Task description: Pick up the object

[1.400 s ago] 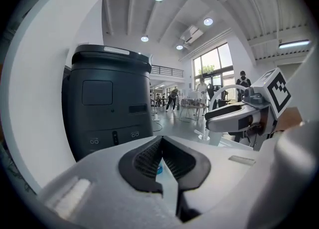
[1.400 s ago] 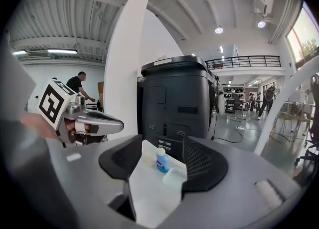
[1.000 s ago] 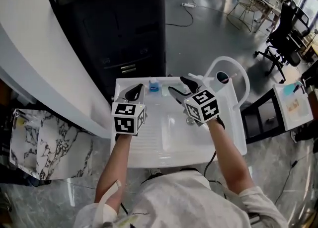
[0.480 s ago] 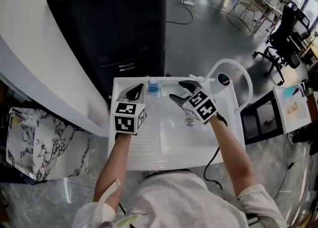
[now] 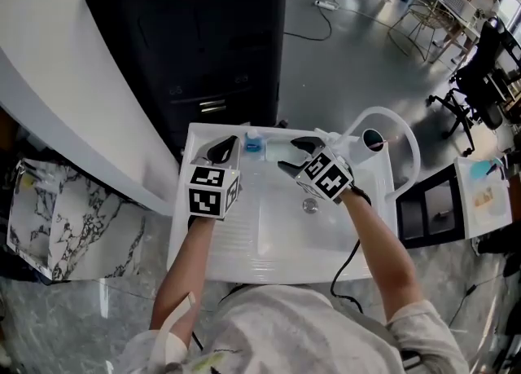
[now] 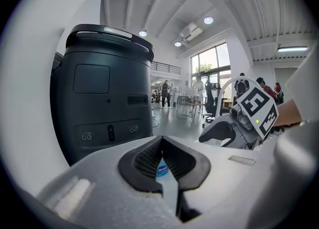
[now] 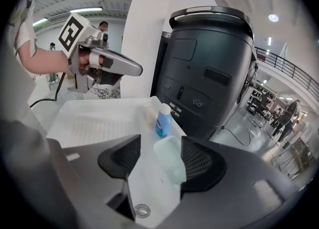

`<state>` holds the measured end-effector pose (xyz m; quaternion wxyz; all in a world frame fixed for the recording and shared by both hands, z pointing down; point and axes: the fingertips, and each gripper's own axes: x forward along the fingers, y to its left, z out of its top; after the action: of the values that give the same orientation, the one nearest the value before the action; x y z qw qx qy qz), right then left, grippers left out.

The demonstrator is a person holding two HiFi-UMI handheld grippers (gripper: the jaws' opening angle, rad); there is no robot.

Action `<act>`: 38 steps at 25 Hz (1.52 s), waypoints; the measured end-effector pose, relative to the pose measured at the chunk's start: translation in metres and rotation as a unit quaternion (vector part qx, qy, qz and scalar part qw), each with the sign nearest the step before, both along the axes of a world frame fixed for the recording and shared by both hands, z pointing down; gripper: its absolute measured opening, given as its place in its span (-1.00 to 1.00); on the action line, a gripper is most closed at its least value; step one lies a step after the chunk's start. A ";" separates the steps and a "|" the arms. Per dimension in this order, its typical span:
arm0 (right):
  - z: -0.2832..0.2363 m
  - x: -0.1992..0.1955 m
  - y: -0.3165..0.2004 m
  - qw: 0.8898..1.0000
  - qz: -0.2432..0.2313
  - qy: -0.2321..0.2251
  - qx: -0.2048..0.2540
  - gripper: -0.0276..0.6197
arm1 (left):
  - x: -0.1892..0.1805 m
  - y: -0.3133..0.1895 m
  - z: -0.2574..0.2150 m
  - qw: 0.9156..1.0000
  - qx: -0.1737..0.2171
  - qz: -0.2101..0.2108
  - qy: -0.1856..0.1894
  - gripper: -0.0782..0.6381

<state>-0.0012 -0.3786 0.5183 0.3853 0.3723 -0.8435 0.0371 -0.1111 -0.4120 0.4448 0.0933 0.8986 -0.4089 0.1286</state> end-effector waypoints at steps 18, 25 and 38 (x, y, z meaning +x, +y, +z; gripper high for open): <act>0.063 0.004 -0.004 0.996 -0.061 0.036 -0.060 -0.20 | 0.005 -0.004 0.015 0.999 -0.013 -0.031 -0.015 -0.78; 0.083 0.002 -0.002 0.991 -0.080 0.057 -0.088 -0.22 | -0.004 -0.002 0.021 0.999 -0.019 -0.043 -0.023 -0.78; 0.112 0.002 -0.008 0.984 -0.107 0.096 -0.102 -0.44 | -0.029 0.002 0.032 0.996 -0.031 -0.072 -0.037 -0.78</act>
<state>0.0005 -0.3867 0.6305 0.5023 0.2406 -0.8293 0.0459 -0.1405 -0.4099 0.4773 0.1146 0.8580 -0.4717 0.1677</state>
